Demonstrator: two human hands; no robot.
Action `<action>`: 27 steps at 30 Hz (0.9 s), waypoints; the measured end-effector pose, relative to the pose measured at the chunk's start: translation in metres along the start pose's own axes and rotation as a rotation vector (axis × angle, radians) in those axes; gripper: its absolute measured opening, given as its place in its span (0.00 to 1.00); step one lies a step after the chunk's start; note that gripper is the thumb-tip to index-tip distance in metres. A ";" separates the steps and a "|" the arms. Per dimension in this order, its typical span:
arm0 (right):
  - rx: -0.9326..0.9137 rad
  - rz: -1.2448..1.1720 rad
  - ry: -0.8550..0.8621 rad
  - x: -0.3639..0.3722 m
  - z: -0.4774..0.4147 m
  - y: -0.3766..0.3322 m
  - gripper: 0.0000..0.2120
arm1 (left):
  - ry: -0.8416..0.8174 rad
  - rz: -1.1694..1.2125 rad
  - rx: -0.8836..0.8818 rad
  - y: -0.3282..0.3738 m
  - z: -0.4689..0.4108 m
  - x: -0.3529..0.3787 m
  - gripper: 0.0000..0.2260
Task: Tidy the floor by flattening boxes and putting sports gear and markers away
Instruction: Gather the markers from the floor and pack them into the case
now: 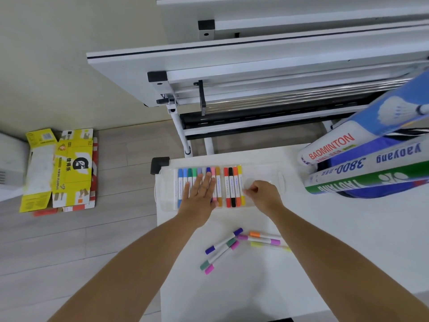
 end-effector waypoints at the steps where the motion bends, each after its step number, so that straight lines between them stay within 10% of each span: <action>1: -0.063 0.012 -0.003 -0.003 0.008 0.007 0.12 | -0.004 0.005 0.000 0.000 0.000 0.000 0.33; 18: -0.453 0.700 -0.050 0.017 0.065 0.103 0.13 | -0.003 0.009 -0.006 0.001 0.001 -0.001 0.33; 27: -0.399 0.621 0.001 0.014 0.064 0.081 0.10 | 0.002 0.001 -0.004 0.002 0.002 -0.002 0.33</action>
Point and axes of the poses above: each hand's wrist, its own z-axis away from the middle knuckle, its own x-axis out of the palm, y = z × x, the point moved 7 cm from there along -z, towards the middle knuckle, and after that the axes turned 12 degrees about x, right-handed, at the moved point
